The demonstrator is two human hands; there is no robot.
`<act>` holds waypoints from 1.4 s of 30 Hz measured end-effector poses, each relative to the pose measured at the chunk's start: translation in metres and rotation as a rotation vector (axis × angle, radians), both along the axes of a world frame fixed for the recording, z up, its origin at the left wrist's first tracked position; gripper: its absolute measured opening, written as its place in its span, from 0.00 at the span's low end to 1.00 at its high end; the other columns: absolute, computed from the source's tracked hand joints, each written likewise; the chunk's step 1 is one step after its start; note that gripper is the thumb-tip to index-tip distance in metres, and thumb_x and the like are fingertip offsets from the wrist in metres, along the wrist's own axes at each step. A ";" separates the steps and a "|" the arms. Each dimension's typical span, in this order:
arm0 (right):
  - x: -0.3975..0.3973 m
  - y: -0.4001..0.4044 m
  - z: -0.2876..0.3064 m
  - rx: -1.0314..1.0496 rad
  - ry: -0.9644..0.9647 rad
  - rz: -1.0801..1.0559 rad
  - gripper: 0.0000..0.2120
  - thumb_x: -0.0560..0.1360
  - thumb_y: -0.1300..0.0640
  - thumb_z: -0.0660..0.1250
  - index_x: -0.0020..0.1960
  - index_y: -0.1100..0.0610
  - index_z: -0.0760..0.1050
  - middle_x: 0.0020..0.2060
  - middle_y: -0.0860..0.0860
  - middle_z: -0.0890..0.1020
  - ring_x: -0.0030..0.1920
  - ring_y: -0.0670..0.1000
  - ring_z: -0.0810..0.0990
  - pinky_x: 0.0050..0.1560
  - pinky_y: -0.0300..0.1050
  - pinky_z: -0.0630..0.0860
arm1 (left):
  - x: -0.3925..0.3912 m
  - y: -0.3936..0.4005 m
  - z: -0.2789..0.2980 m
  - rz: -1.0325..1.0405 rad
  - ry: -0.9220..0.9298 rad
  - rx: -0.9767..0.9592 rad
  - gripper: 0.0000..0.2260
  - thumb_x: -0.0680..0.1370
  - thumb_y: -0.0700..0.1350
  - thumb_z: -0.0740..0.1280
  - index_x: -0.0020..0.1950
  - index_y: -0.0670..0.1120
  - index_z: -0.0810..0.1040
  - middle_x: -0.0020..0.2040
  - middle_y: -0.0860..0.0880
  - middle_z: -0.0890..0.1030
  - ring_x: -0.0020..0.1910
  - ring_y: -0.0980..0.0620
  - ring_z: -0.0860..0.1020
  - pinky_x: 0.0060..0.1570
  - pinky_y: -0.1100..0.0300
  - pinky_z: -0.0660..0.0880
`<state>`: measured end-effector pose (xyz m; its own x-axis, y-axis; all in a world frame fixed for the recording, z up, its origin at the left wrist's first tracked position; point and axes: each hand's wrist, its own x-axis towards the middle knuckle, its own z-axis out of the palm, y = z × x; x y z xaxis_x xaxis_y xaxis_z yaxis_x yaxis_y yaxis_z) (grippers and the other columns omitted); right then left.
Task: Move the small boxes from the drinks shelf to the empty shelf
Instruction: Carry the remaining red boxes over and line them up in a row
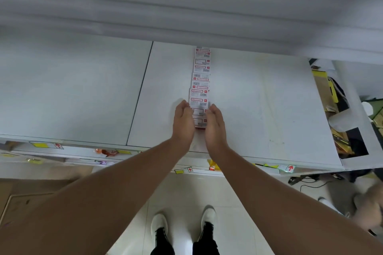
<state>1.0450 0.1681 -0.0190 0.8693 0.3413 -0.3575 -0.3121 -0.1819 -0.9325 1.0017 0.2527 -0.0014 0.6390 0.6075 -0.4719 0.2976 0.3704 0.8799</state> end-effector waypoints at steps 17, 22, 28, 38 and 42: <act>0.010 -0.080 0.069 -0.543 -0.498 0.638 0.30 0.84 0.46 0.67 0.83 0.48 0.61 0.77 0.49 0.73 0.74 0.53 0.73 0.70 0.49 0.72 | -0.098 0.001 0.027 -0.548 0.438 0.825 0.27 0.87 0.54 0.63 0.84 0.47 0.64 0.82 0.46 0.67 0.79 0.46 0.70 0.78 0.48 0.68; 0.005 -0.074 0.070 -0.762 -0.648 0.829 0.38 0.80 0.39 0.65 0.84 0.46 0.54 0.77 0.52 0.69 0.72 0.57 0.73 0.65 0.59 0.78 | -0.120 -0.006 0.040 -0.556 0.526 0.931 0.26 0.86 0.53 0.64 0.83 0.48 0.67 0.81 0.46 0.70 0.73 0.44 0.74 0.74 0.48 0.72; -0.025 -0.073 0.091 -0.812 -0.848 0.928 0.33 0.79 0.39 0.64 0.81 0.49 0.63 0.78 0.52 0.68 0.73 0.57 0.70 0.65 0.58 0.77 | -0.158 -0.014 0.070 -0.483 0.649 0.945 0.26 0.85 0.54 0.64 0.84 0.51 0.67 0.83 0.49 0.66 0.79 0.45 0.67 0.75 0.48 0.69; -0.088 -0.093 0.146 -0.794 -0.952 0.901 0.43 0.78 0.36 0.65 0.86 0.47 0.50 0.79 0.54 0.67 0.74 0.59 0.70 0.66 0.59 0.76 | -0.247 -0.021 0.127 -0.508 0.788 1.205 0.30 0.84 0.63 0.60 0.84 0.53 0.65 0.83 0.48 0.67 0.77 0.42 0.71 0.73 0.45 0.72; -0.147 -0.099 0.160 -0.788 -1.006 0.952 0.43 0.78 0.35 0.66 0.86 0.46 0.51 0.83 0.53 0.60 0.78 0.59 0.64 0.71 0.60 0.72 | -0.308 -0.040 0.143 -0.408 0.746 1.224 0.27 0.84 0.60 0.60 0.81 0.52 0.69 0.80 0.48 0.72 0.75 0.43 0.74 0.71 0.48 0.73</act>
